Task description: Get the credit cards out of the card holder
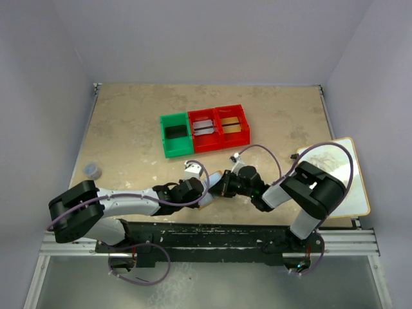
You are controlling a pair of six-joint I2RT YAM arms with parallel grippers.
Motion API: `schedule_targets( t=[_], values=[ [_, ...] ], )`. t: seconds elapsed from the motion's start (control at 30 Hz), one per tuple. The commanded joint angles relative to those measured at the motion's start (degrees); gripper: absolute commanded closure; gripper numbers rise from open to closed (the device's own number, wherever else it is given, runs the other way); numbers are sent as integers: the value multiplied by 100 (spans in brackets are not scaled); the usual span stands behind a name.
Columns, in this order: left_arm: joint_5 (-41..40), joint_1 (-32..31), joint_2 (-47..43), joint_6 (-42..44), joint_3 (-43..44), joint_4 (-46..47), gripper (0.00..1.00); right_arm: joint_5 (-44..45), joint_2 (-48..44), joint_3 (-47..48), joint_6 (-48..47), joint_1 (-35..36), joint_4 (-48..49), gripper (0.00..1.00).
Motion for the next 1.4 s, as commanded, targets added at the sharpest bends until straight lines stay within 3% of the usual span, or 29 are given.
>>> schedule_targets(
  t=[0.0, 0.4, 0.7, 0.77, 0.9, 1.1, 1.37],
  values=[
    [102, -30, 223, 61, -113, -85, 100, -1228, -344, 91, 94, 303, -236, 100],
    [-181, -30, -64, 35, -154, -262, 96, -156, -1610, -296, 366, 218, -1405, 100],
    [-118, -26, -25, 217, -118, -153, 96, -141, -1908, -333, 393, 202, -1619, 100],
    [-130, -30, 9, 255, -62, -208, 95, -86, -1804, -149, 357, 202, -1787, 89],
    [-142, -23, -45, 285, 8, -293, 94, -26, -1596, 290, 29, 79, -2339, 75],
    [-168, 36, -435, 200, 95, -340, 81, -163, -1451, 620, -282, -170, -2555, 69],
    [-138, 266, -412, 155, 455, -249, 81, -509, -882, 889, -458, -416, -2520, 68]
  ],
)
